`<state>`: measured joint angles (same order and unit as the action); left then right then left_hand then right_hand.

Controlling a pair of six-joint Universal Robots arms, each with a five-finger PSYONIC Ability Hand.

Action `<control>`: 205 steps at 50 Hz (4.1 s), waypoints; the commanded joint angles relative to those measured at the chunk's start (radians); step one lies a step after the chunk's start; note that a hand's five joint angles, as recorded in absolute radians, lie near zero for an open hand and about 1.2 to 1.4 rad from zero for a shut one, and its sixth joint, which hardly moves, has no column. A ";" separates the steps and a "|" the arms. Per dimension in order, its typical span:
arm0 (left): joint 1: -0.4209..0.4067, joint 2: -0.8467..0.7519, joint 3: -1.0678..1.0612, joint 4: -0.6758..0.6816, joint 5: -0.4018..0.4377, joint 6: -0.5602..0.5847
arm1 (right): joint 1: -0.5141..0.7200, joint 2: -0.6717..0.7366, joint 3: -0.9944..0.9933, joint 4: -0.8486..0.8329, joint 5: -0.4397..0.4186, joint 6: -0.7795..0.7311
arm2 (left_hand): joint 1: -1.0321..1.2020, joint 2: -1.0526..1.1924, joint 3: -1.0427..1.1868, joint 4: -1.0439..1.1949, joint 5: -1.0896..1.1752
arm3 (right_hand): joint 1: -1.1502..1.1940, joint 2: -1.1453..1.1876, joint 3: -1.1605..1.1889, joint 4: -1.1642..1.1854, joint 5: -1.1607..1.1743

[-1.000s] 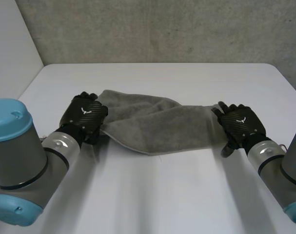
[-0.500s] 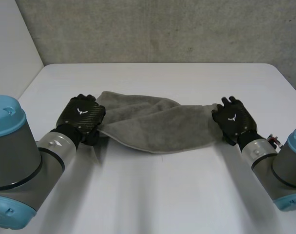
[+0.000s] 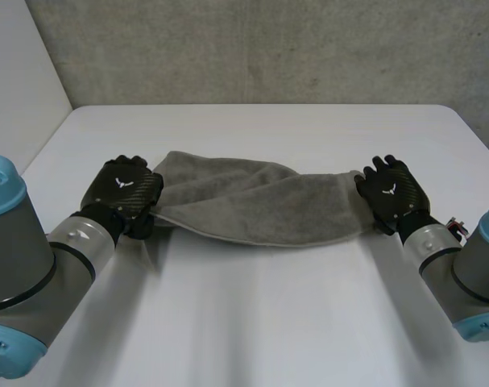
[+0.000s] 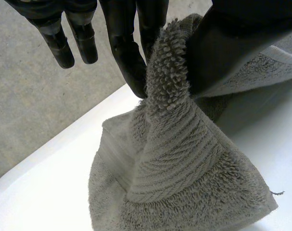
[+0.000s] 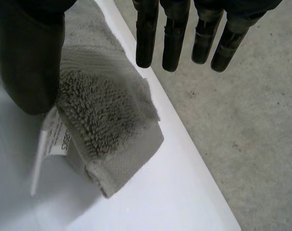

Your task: Fold the towel.

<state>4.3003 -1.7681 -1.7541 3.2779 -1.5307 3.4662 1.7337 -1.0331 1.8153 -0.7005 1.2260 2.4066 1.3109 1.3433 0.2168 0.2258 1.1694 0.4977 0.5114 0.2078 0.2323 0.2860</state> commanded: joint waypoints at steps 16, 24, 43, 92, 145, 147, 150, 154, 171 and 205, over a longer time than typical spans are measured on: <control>0.004 0.030 -0.002 -0.038 0.003 -0.059 | -0.011 0.056 -0.094 -0.005 0.000 0.013 | 0.085 0.053 -0.042 -0.051 0.052 | 0.815 0.802 -0.033 -0.058 0.853; 0.032 0.024 -0.001 -0.040 0.006 -0.056 | -0.014 -0.104 -0.103 0.126 -0.041 0.058 | 0.085 0.053 -0.042 -0.051 0.052 | 0.899 0.885 -0.033 -0.058 0.936; 0.079 0.035 0.025 -0.263 0.124 0.065 | -0.109 -0.282 -0.419 1.424 -0.233 -0.185 | 0.085 0.053 -0.042 -0.051 0.052 | 0.899 0.885 -0.033 -0.058 0.936; 0.009 -0.126 0.239 -0.267 0.046 0.249 | -0.013 -0.018 -0.467 1.187 -0.115 0.032 | 0.085 0.053 -0.042 -0.051 0.052 | 0.304 0.290 -0.033 -0.058 0.341; 0.113 -0.106 0.218 -0.267 0.050 0.274 | 0.053 -0.018 -0.573 1.159 0.032 -0.142 | 0.085 0.053 -0.042 -0.051 0.052 | 0.899 0.885 -0.033 -0.058 0.936; 0.115 -0.157 0.265 -0.273 0.050 0.292 | 0.058 0.005 -0.610 1.147 0.035 -0.164 | 0.085 0.053 -0.042 -0.051 0.052 | 0.899 0.885 -0.033 -0.058 0.936; 0.102 -0.232 0.358 -0.267 0.050 0.355 | 0.079 0.039 -0.692 1.084 0.033 -0.187 | 0.085 0.053 -0.042 -0.051 0.052 | 0.899 0.885 -0.033 -0.058 0.936; 0.096 -0.298 0.514 -0.088 0.050 0.395 | 0.107 0.058 -0.867 0.858 0.050 -0.166 | 0.085 0.053 -0.042 -0.051 0.052 | 0.899 0.885 -0.033 -0.058 0.936; 0.081 -0.063 0.438 0.905 0.133 0.039 | 0.021 -0.220 -0.847 0.234 -0.003 0.373 | 0.085 0.053 -0.042 -0.051 0.052 | 0.899 0.885 -0.033 -0.058 0.936; 0.257 -0.300 -0.035 0.136 0.512 0.507 | 0.000 -0.105 -0.114 0.671 -0.289 -0.162 | 0.085 0.053 -0.042 -0.051 0.052 | 0.899 0.885 -0.033 -0.058 0.936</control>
<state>4.5613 -2.0731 -1.7945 3.5707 -1.0149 3.8912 1.7439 -1.1132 1.7433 -0.1476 0.9103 2.2503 1.3118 1.3517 0.2168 0.2258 1.1787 1.2812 1.3425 0.2078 0.2323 1.1610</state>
